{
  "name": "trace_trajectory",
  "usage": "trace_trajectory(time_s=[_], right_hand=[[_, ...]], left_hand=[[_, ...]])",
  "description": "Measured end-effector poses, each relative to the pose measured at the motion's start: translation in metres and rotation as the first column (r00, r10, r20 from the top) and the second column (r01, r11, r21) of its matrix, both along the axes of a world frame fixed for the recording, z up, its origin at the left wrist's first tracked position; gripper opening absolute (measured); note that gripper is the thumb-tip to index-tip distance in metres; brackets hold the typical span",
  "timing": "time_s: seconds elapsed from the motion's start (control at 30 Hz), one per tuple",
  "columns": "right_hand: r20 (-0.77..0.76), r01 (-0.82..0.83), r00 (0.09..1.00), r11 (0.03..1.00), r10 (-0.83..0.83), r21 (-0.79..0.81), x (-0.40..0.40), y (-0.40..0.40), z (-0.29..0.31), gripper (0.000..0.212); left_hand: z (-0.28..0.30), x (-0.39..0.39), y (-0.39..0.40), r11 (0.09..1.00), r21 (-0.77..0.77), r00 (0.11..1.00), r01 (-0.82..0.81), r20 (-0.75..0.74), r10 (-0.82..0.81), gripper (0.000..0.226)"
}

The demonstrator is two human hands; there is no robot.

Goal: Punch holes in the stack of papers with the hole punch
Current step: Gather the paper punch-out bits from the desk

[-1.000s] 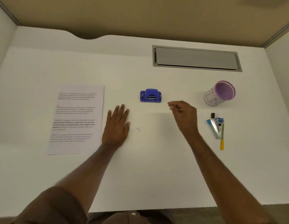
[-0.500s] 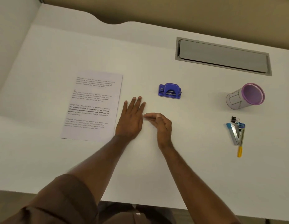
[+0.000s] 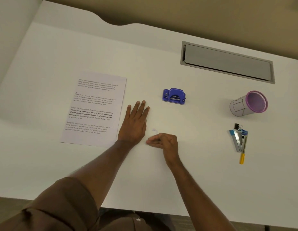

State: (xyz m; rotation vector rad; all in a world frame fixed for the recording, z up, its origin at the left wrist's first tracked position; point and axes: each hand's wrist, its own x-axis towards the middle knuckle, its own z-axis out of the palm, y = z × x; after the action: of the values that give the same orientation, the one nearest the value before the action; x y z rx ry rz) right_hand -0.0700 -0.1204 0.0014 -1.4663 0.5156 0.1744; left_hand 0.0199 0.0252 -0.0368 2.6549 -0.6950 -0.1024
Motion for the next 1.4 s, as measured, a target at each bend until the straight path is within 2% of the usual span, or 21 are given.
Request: trace_trajectory(time_s=[0.3,0.53,0.63,0.83,0.93,1.0,1.07,1.13,1.2,1.27,1.4], right_hand=[[0.143,0.101,0.986,0.991,-0.088,-0.082,0.040,-0.001,0.003,0.044],[0.162,0.162,0.980,0.941,-0.118,-0.295,-0.001,-0.029,-0.006,0.035],[0.146,0.147,0.983,0.946,-0.108,-0.290,-0.003,-0.025,-0.012,0.033],[0.209,0.074,0.978,0.952,-0.011,-0.297,0.037,-0.007,-0.006,0.036],[0.229,0.102,0.973,0.941,-0.027,-0.324,0.041,-0.010,-0.001,0.037],[0.249,0.165,0.966,0.906,-0.069,-0.390,0.034,-0.015,0.000,0.032],[0.236,0.182,0.970,0.800,-0.052,-0.572,0.020,-0.022,-0.002,0.026],[0.163,0.105,0.986,0.636,0.034,-0.764,0.003,-0.025,-0.004,0.011],[0.055,-0.009,0.993,0.535,0.104,-0.845,-0.010,-0.023,-0.006,0.010],[0.010,-0.063,0.990,0.502,0.141,-0.862,-0.015,-0.020,-0.008,0.011],[0.022,-0.044,0.993,0.537,0.115,-0.842,-0.002,-0.014,-0.007,0.006]], left_hand=[[0.001,0.001,0.003,1.000,0.019,1.000,0.008,-0.029,-0.007,0.059],[0.003,0.001,0.002,1.000,0.022,1.000,0.008,-0.016,-0.007,0.059],[0.003,0.001,0.002,1.000,0.020,1.000,0.006,-0.019,-0.006,0.058],[0.000,0.002,0.000,0.999,0.040,1.000,0.011,-0.012,-0.011,0.060],[-0.003,0.002,0.001,1.000,0.021,1.000,0.007,-0.001,-0.007,0.060],[-0.004,0.001,0.002,1.000,0.030,1.000,-0.003,0.001,0.003,0.059],[-0.003,0.001,0.002,0.999,0.041,1.000,-0.008,-0.015,0.009,0.058],[-0.003,0.001,0.001,0.999,0.039,1.000,-0.007,-0.024,0.008,0.058],[-0.002,0.001,0.001,0.999,0.039,1.000,-0.003,-0.018,0.003,0.058],[-0.003,0.001,0.002,0.999,0.036,1.000,-0.002,-0.012,0.003,0.058],[-0.004,0.001,0.001,0.999,0.043,1.000,-0.010,-0.012,0.010,0.059]])
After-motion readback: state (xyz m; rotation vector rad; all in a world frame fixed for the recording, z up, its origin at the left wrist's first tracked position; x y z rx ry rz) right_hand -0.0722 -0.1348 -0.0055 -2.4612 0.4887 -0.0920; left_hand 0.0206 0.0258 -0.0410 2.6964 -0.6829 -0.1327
